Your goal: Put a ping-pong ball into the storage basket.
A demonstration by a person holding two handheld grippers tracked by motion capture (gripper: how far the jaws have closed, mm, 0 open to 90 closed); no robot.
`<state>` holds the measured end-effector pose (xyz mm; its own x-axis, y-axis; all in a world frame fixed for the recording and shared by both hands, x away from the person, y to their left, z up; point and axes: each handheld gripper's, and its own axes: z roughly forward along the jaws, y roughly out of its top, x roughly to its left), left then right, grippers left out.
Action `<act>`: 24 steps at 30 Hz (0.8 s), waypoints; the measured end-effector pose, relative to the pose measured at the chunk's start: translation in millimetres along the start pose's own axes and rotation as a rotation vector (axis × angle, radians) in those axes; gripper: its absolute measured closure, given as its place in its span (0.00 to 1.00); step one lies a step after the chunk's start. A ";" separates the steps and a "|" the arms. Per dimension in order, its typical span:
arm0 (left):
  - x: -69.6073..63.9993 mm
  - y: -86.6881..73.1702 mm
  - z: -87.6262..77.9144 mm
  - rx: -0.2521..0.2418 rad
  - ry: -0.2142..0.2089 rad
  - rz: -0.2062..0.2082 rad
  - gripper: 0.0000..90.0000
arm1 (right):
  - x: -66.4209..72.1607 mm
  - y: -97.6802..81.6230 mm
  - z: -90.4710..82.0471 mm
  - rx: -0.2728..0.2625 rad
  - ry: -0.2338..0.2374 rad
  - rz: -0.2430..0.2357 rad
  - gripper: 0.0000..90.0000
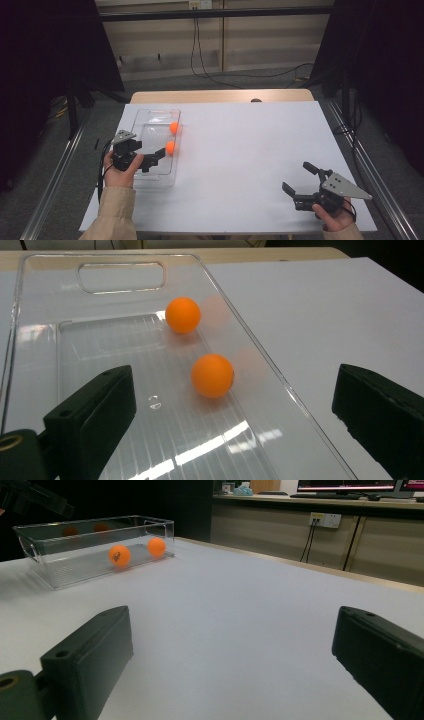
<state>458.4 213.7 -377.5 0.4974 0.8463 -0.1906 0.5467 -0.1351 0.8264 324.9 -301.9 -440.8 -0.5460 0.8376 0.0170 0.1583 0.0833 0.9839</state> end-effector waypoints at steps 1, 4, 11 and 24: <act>-0.3 -0.6 -0.2 -0.004 -0.004 0.005 0.04 | -0.1 0.0 0.0 0.002 0.002 0.000 0.03; -0.7 -2.3 -1.4 -0.012 -0.006 0.015 0.04 | 0.1 0.0 0.1 0.000 0.001 -0.001 0.03; -1.1 -7.4 -3.9 -0.043 -0.007 0.023 0.04 | 0.3 0.1 -0.3 0.000 0.001 0.002 0.03; 0.8 -16.1 -10.2 -0.090 0.008 0.019 0.04 | 0.4 0.3 -0.3 -0.001 -0.001 0.003 0.03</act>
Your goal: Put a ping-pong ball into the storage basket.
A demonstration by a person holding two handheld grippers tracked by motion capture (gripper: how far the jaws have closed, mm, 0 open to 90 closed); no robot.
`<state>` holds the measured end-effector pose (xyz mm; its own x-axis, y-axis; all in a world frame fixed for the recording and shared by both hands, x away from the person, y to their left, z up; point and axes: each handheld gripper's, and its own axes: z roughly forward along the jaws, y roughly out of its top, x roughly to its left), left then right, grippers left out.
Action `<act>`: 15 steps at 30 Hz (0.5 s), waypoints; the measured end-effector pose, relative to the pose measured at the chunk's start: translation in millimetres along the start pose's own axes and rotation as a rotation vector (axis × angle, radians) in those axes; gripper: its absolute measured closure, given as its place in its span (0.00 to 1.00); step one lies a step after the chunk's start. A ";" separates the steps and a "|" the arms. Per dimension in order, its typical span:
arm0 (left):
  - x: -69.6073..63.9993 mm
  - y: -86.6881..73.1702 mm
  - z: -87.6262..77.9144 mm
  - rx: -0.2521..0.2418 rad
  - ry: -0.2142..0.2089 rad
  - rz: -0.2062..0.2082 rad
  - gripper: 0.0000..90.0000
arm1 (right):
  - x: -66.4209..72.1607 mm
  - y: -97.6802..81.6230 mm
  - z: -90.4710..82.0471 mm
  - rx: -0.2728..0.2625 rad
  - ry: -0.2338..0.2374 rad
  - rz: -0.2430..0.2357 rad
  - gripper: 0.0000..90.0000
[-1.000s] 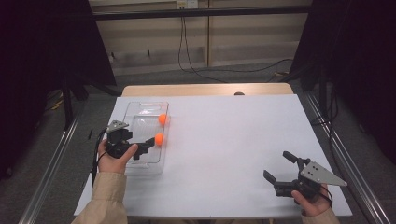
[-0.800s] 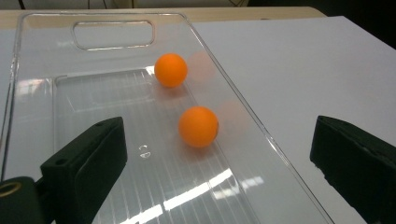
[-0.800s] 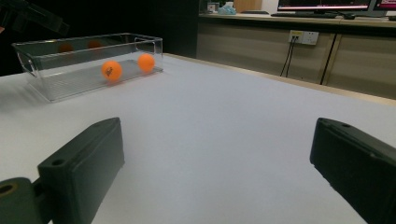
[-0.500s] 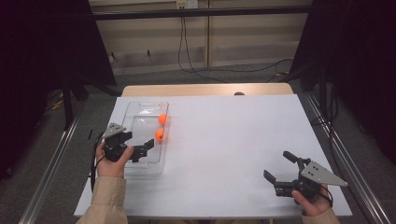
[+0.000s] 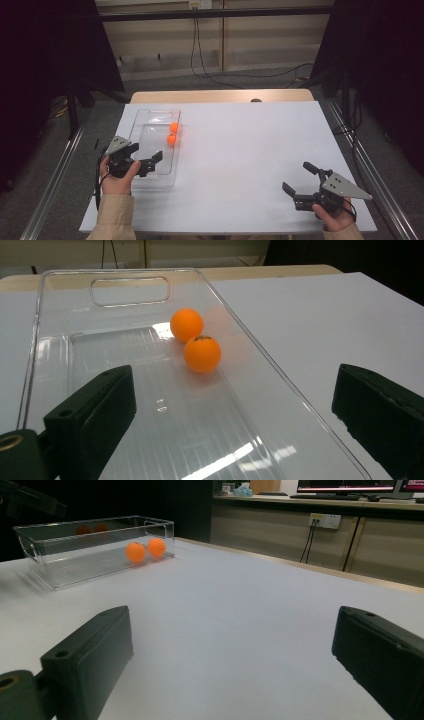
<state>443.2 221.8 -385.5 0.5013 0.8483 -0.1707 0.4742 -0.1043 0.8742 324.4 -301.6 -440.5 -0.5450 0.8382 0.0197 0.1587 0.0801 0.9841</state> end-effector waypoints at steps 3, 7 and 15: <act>0.3 -1.8 -1.2 -0.004 -0.002 -0.002 0.04 | 0.0 0.1 0.1 0.001 0.003 -0.007 0.03; 0.1 -5.0 -2.4 -0.001 -0.004 0.005 0.04 | -0.1 0.0 0.1 0.001 0.003 -0.006 0.03; 1.2 -9.2 -5.1 -0.006 -0.002 0.016 0.05 | 0.0 -0.1 0.2 0.001 0.002 -0.007 0.03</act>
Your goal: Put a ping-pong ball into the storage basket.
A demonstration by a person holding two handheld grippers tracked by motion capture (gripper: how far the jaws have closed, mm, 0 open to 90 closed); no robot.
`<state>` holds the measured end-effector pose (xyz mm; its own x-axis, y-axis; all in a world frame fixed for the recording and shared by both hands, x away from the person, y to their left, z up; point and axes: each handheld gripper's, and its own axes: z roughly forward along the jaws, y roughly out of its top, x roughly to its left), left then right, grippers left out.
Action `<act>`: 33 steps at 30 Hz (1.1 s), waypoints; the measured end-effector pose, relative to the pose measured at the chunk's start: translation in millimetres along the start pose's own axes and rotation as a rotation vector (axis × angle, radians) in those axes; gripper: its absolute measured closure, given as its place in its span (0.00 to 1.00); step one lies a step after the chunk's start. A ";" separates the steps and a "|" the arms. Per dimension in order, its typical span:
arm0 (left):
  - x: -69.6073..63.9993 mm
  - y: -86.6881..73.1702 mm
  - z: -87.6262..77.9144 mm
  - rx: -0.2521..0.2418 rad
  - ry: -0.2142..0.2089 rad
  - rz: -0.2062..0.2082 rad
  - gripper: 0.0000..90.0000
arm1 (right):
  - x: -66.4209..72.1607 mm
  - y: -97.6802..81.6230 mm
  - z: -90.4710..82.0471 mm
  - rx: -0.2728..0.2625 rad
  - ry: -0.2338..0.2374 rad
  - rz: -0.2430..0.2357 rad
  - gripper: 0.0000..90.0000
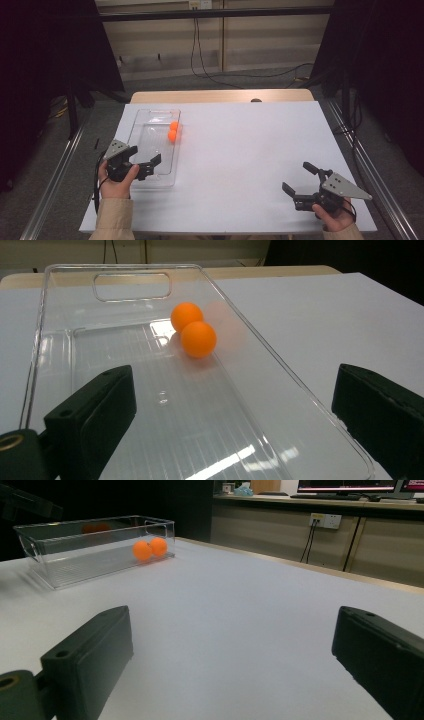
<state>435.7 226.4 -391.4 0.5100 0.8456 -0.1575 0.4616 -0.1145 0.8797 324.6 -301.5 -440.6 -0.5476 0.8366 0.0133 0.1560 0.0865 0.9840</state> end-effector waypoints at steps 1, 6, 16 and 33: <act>0.2 -0.6 -0.3 -0.001 -0.004 0.000 0.05 | 0.0 0.0 0.0 0.000 0.000 0.001 0.03; 0.0 -3.8 -1.4 -0.005 -0.005 -0.002 0.05 | -0.1 0.0 0.2 0.000 0.000 -0.001 0.03; -0.6 -7.7 -3.7 -0.011 -0.009 0.009 0.05 | 0.4 0.1 0.4 -0.002 0.002 0.001 0.03; -2.0 -11.7 -6.2 -0.026 -0.014 0.019 0.05 | 0.4 -0.1 1.1 -0.001 -0.003 0.002 0.03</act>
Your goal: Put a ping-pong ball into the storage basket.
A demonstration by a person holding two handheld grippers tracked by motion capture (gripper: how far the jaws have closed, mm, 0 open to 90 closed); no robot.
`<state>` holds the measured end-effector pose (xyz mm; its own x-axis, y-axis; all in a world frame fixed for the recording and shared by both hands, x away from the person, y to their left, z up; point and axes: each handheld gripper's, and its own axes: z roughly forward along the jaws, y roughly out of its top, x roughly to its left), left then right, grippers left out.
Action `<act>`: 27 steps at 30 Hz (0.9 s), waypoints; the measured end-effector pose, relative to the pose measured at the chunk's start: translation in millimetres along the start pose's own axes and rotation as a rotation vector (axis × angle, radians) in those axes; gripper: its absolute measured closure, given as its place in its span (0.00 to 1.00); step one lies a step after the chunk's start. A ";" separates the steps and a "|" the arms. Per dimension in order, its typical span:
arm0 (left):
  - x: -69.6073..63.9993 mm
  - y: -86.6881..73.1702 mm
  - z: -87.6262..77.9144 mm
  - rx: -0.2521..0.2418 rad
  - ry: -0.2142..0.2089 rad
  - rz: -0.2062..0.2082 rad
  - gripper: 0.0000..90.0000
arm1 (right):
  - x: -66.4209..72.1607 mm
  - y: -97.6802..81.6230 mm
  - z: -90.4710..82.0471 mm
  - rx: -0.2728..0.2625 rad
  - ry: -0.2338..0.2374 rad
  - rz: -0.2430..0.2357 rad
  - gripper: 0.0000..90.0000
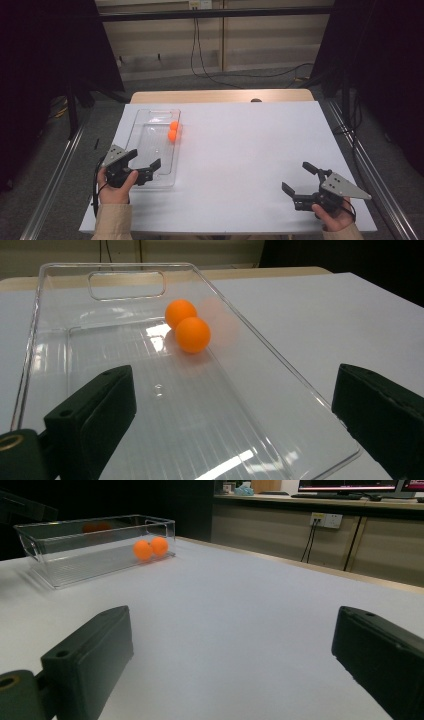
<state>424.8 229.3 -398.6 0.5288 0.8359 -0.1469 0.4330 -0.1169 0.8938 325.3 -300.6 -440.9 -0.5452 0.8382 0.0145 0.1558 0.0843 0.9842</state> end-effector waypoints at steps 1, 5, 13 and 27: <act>0.1 -0.4 -0.2 -0.001 -0.002 0.003 0.05 | -0.6 -0.2 -0.2 0.005 0.007 -0.012 0.03; -1.3 -1.9 -0.8 -0.007 -0.007 0.006 0.05 | -0.3 -0.2 0.0 0.008 0.010 -0.012 0.03; -2.1 -5.4 -1.3 -0.015 -0.014 0.012 0.05 | 0.0 -0.2 0.0 0.010 0.012 -0.010 0.03; -2.0 -13.6 -4.9 -0.037 -0.008 0.026 0.05 | 0.1 -0.1 0.6 0.007 0.014 -0.013 0.03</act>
<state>414.2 231.8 -408.4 0.5453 0.8287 -0.1260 0.3916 -0.1189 0.9124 325.7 -300.2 -441.1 -0.5588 0.8293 0.0048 0.1548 0.0987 0.9830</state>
